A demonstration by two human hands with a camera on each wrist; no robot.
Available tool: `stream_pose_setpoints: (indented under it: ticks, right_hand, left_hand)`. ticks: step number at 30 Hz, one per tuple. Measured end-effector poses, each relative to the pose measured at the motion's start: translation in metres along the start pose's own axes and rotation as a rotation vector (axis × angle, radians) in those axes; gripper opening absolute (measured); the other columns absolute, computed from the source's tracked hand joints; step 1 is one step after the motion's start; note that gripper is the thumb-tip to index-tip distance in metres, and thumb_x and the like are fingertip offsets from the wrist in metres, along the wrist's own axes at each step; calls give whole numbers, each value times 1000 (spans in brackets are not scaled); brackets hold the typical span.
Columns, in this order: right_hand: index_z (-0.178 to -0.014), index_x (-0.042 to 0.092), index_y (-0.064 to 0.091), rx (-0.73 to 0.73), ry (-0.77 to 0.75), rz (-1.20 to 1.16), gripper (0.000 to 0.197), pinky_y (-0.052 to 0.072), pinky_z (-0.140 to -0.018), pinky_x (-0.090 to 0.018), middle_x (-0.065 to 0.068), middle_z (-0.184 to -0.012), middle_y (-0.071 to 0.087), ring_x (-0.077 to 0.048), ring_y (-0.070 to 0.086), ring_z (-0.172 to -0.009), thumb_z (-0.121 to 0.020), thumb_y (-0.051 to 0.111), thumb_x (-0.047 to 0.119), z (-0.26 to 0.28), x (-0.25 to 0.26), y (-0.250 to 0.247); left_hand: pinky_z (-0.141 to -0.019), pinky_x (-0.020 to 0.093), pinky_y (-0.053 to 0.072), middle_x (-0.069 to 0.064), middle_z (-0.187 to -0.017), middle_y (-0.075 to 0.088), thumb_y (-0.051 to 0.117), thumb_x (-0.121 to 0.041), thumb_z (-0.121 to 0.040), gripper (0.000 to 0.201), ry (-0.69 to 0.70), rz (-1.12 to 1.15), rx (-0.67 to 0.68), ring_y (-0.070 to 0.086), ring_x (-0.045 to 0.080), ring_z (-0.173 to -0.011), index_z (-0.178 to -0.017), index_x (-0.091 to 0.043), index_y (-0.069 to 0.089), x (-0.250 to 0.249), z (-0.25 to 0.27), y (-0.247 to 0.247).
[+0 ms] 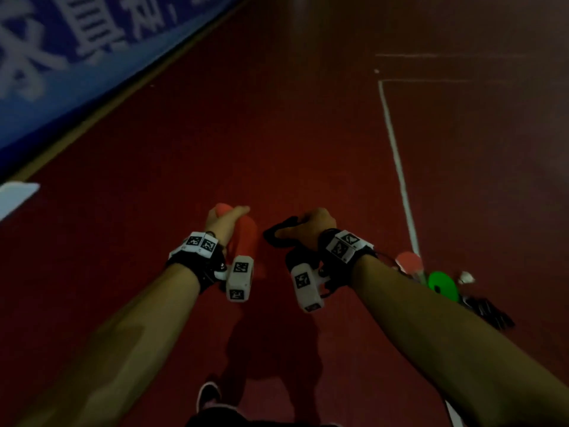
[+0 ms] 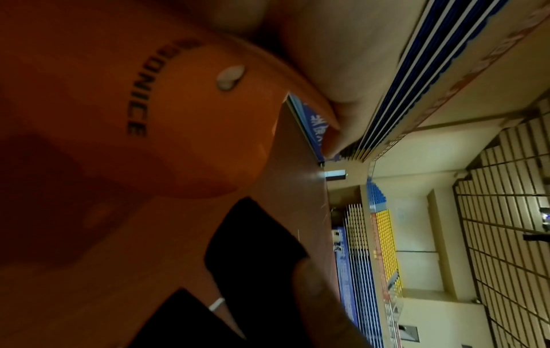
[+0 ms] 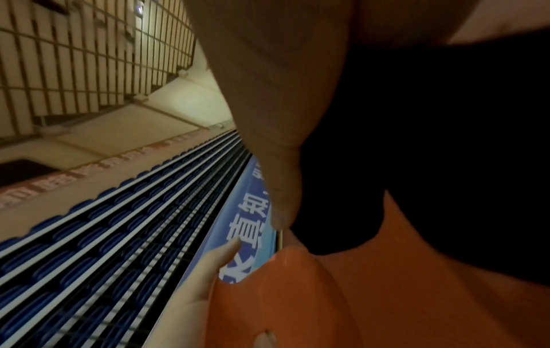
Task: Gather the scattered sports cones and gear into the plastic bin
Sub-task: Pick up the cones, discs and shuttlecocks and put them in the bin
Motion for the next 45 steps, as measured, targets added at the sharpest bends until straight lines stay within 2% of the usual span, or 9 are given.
stream_pose_setpoints:
  ticks: [11, 16, 19, 22, 26, 31, 36, 40, 45]
  right_hand:
    - [-88, 21, 61, 279, -240, 227, 8, 49, -75, -25, -3, -109, 58, -24, 60, -100, -87, 62, 12, -58, 207, 326]
    - [-134, 26, 43, 321, -278, 151, 59, 54, -84, -33, -10, -157, -4, -36, 51, -116, -84, 59, 0, -45, 311, 482]
    - [-125, 24, 53, 384, -333, 232, 48, 52, -72, -25, -11, -157, 12, -27, 57, -103, -84, 60, 1, -53, 355, 553]
    - [-97, 23, 66, 475, -452, 241, 21, 54, -65, -26, -6, -110, 66, -19, 65, -84, -85, 60, 7, -72, 401, 621]
    - [-81, 20, 68, 640, -513, 228, 21, 60, -66, -34, -5, -84, 70, -25, 69, -79, -85, 58, 2, -107, 462, 724]
    - [-78, 18, 70, 610, -606, 273, 19, 54, -79, -25, -9, -113, 68, -23, 65, -101, -81, 60, 2, -169, 545, 850]
    - [-85, 10, 66, 681, -658, 297, 17, 34, -92, -14, -10, -162, 8, -21, 31, -141, -85, 55, -3, -200, 648, 951]
    - [-73, 17, 61, 862, -650, 400, 20, 55, -78, -34, -9, -98, 67, -32, 65, -99, -84, 58, 0, -217, 720, 1048]
    - [-67, 16, 61, 970, -710, 546, 28, 50, -60, -27, -1, -67, 59, -25, 62, -73, -78, 58, -10, -238, 769, 1159]
  left_hand:
    - [-112, 50, 28, 4, -154, 33, 53, -69, -83, 86, -12, 116, -290, 34, 32, -139, -153, -32, 18, 13, -94, -332]
    - [-99, 45, 43, 15, -130, 56, 48, -52, -80, 77, -99, 349, -488, 55, 32, -114, -141, -6, 43, 23, -150, -512]
    - [-68, 33, 44, 16, -86, 61, 40, -31, -96, 37, -119, 387, -499, 57, 28, -76, -104, 0, 59, 20, -166, -582]
    - [-90, 43, 47, 20, -109, 65, 46, -42, -89, 50, -153, 448, -583, 62, 35, -98, -116, -3, 62, 27, -194, -642]
    - [-105, 56, 35, 15, -127, 61, 61, -51, -64, 60, -228, 520, -621, 52, 39, -122, -113, -17, 67, 66, -277, -728]
    - [-102, 55, 40, 20, -143, 44, 38, -26, -96, 54, -214, 459, -736, 47, 43, -127, -148, -9, 32, 6, -335, -812]
    - [-82, 48, 53, 22, -118, 55, 57, -6, -78, 76, -290, 407, -964, 59, 42, -100, -141, -36, 26, -18, -381, -923]
    - [-74, 48, 56, 21, -106, 61, 64, -7, -78, 57, -270, 420, -1173, 64, 39, -92, -124, -27, 38, -25, -412, -1003]
    - [-80, 46, 56, 13, -99, 58, 70, -11, -79, 50, -312, 419, -1274, 62, 33, -88, -117, -23, 39, -2, -478, -1104]
Point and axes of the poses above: each hand's wrist, its own z-axis away from the middle knuckle, its own y-axis out of the palm, x = y × z, the point moved 5 cm from there along -z, towards the middle knuckle
